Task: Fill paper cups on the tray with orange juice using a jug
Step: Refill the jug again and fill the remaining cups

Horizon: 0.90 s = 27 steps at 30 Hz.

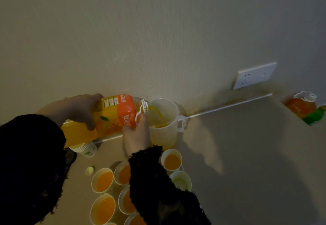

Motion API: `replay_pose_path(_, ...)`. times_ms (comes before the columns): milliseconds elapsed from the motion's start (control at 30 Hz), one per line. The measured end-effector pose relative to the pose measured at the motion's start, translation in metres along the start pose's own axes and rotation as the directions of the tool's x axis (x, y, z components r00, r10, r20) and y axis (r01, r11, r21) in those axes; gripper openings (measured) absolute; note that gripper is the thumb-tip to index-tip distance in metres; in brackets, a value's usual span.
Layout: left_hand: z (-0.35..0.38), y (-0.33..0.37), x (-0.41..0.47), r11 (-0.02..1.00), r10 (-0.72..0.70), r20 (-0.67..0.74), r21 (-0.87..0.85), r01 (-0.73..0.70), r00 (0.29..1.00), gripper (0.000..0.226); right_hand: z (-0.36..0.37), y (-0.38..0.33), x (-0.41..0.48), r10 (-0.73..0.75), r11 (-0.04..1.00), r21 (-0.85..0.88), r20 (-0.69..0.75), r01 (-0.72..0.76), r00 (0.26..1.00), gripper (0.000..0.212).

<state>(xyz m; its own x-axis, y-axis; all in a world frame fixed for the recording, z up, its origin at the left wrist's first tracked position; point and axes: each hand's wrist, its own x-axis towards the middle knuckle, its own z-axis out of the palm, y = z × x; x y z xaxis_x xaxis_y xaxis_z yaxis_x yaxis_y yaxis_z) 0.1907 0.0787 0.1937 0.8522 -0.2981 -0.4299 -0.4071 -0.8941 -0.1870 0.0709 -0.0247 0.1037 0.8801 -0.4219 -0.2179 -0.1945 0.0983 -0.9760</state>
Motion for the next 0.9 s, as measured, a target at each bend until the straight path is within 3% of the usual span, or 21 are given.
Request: replay_pose_path(900,0.0007,-0.0033,-0.0002,0.999,-0.016,0.005,0.034,0.016,1.000,0.109,-0.0003,-0.0041,-0.0055,-0.002,1.000,-0.014,-0.002,0.002,1.000,0.027)
